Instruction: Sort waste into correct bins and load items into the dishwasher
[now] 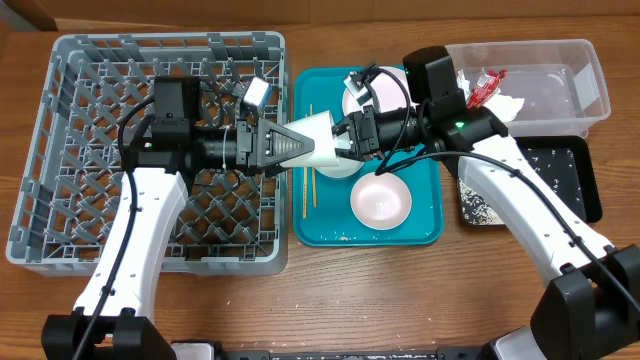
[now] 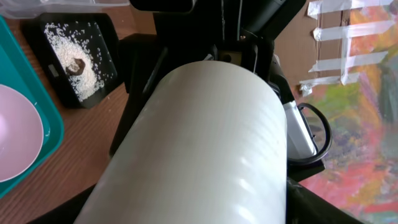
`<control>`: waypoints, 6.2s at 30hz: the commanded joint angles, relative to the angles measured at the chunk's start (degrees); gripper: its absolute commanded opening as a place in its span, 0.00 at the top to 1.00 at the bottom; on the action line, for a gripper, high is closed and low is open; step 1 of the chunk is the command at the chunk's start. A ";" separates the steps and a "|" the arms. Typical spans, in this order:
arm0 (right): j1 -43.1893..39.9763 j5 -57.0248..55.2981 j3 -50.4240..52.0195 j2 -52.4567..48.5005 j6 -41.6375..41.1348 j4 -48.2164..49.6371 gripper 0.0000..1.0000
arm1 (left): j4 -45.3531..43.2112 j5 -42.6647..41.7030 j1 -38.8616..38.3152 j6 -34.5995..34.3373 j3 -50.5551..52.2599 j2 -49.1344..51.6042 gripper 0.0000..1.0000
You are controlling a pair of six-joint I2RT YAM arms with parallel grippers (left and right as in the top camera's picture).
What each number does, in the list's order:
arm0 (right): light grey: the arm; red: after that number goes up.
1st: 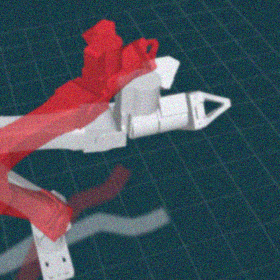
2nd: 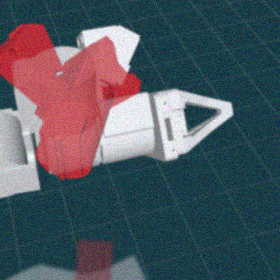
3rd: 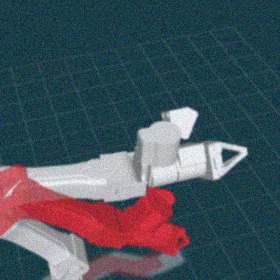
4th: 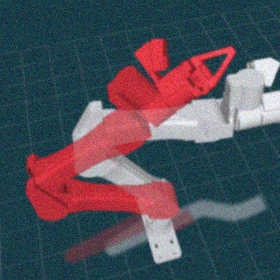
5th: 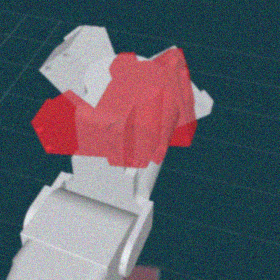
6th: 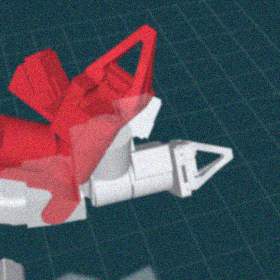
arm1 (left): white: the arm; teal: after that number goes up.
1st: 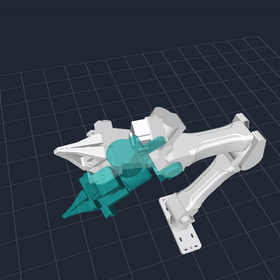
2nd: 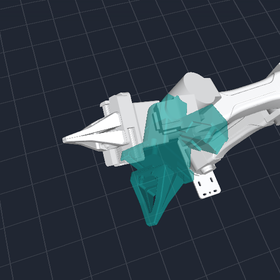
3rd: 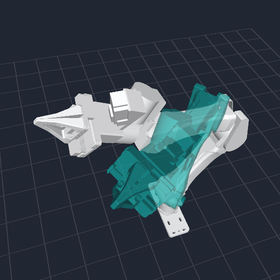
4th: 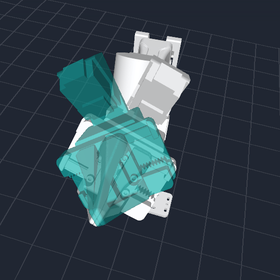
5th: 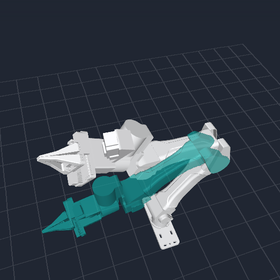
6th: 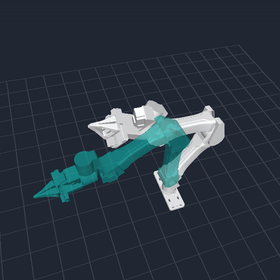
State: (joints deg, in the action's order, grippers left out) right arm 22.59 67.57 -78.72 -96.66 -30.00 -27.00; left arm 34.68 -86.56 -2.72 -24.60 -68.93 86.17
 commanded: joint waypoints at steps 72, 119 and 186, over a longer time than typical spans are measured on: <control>-15.21 -45.07 -0.04 -1.29 13.97 -34.64 0.00 | 35.04 81.33 -11.30 -1.14 6.80 1.57 0.19; -15.28 -57.07 -24.46 9.01 15.04 -58.64 0.00 | 33.81 76.22 -33.88 3.17 -29.92 20.61 0.36; -15.28 -57.77 -24.41 9.01 15.08 -57.29 0.00 | 33.86 82.36 -33.68 -6.45 -30.29 33.94 0.96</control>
State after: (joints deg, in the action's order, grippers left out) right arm 7.27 10.44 -102.43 -88.40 -15.16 -84.64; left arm 66.13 -7.01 -37.12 -30.98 -96.95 122.63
